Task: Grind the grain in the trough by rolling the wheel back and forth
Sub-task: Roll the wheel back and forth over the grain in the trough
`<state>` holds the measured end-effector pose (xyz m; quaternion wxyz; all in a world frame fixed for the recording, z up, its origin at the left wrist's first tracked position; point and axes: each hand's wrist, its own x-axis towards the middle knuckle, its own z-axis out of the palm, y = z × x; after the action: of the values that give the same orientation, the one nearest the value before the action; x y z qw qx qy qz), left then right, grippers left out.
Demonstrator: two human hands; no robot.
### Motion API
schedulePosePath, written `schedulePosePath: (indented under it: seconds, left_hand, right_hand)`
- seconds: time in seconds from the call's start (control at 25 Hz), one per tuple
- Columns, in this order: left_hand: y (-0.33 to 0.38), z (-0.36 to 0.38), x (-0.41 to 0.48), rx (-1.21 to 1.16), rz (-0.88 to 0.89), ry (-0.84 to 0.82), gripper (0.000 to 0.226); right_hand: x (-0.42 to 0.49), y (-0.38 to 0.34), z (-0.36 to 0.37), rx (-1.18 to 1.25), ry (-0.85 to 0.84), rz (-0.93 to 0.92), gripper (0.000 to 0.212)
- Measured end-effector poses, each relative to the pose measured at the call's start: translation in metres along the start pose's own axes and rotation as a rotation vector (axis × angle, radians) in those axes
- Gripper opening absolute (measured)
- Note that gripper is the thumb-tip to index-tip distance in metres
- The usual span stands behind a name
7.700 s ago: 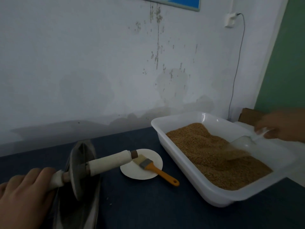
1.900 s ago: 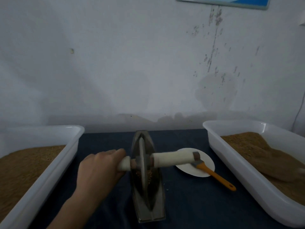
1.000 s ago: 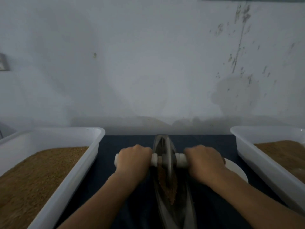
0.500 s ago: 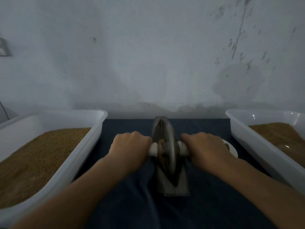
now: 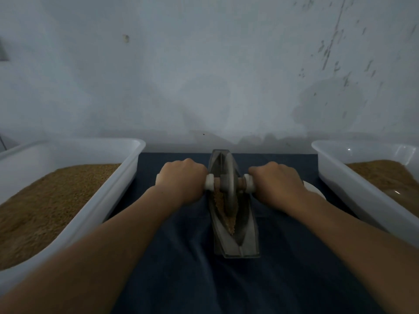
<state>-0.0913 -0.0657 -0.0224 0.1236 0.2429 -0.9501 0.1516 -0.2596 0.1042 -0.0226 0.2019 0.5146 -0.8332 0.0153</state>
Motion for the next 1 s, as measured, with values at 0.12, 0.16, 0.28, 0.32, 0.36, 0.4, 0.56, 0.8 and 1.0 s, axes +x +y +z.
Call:
schedulePosePath:
  seconds: [0.12,0.16,0.28,0.32,0.36,0.4,0.56,0.8,1.0]
  left_hand:
    - [-0.005,0.008,0.024,0.004,-0.015,-0.006,0.009]
    - [-0.006,0.008,0.028,-0.001,-0.017,-0.015,0.009]
    - [-0.004,0.001,0.019,0.023,-0.002,0.000,0.008]
    - [-0.002,-0.001,0.010,0.031,0.008,0.013,0.007]
    - [0.001,-0.004,-0.002,0.036,0.018,0.023,0.008]
    - [0.003,-0.008,-0.015,0.045,0.027,0.034,0.011]
    - [0.009,-0.022,-0.049,0.106,0.069,0.117,0.021]
    - [0.008,-0.013,-0.016,0.110,0.040,0.053,0.008]
    - [-0.004,0.005,0.026,0.029,-0.040,-0.008,0.011]
  right_hand:
    - [0.019,0.000,0.008,0.002,0.008,0.022,0.024]
    - [0.022,0.000,0.009,0.000,0.008,0.023,0.021]
    - [0.016,-0.001,0.006,0.001,0.025,0.016,0.022]
    - [0.009,-0.002,0.005,-0.003,0.036,0.008,0.026]
    - [-0.001,-0.003,0.003,-0.010,0.046,-0.001,0.029]
    - [-0.012,-0.003,0.001,-0.020,0.055,-0.012,0.031]
    - [-0.049,0.001,-0.012,-0.026,0.070,-0.046,0.038]
    - [-0.027,0.000,-0.002,0.046,-0.029,0.030,0.028]
    - [0.029,0.003,0.008,0.003,-0.046,0.042,0.019]
